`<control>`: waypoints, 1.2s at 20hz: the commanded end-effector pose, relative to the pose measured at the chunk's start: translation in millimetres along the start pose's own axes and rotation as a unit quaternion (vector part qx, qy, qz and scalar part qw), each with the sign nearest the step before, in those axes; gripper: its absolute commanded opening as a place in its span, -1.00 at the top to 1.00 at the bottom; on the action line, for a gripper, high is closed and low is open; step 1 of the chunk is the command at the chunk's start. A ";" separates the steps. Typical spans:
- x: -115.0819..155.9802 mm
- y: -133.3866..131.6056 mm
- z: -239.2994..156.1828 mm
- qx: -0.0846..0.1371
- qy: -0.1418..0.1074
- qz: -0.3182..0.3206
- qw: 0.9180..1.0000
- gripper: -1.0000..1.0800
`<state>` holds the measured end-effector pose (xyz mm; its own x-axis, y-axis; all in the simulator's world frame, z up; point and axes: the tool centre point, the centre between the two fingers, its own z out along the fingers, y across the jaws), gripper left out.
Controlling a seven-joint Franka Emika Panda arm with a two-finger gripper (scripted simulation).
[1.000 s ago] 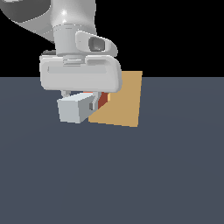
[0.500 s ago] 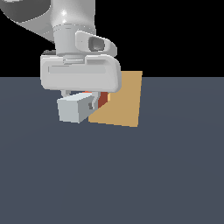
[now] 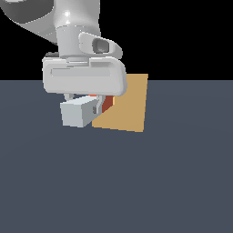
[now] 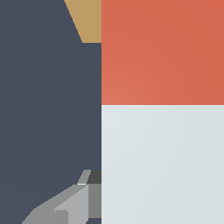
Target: Insert the peg into the horizontal hole in a box.
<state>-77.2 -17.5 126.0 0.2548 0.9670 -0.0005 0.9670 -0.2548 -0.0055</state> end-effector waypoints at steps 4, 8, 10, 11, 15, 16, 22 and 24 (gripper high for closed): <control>16.6 0.9 -2.3 -0.003 0.001 0.000 1.000 1.00; 42.4 0.2 -2.9 -0.003 0.001 0.000 1.000 1.00; 59.8 0.0 -3.3 -0.003 0.001 0.000 1.000 1.00; 68.7 0.0 -3.6 -0.004 0.001 0.000 1.000 1.00; 97.7 0.8 -3.9 -0.004 0.002 0.000 1.000 1.00; 103.2 0.9 -4.3 -0.004 0.002 0.000 1.000 1.00; 119.9 2.0 -4.6 -0.005 0.002 0.000 1.000 1.00; 119.1 2.5 -4.7 -0.005 0.002 0.000 1.000 1.00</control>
<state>-49.8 85.1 128.0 0.2632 0.9647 -0.0072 0.9647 -0.2632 -0.0063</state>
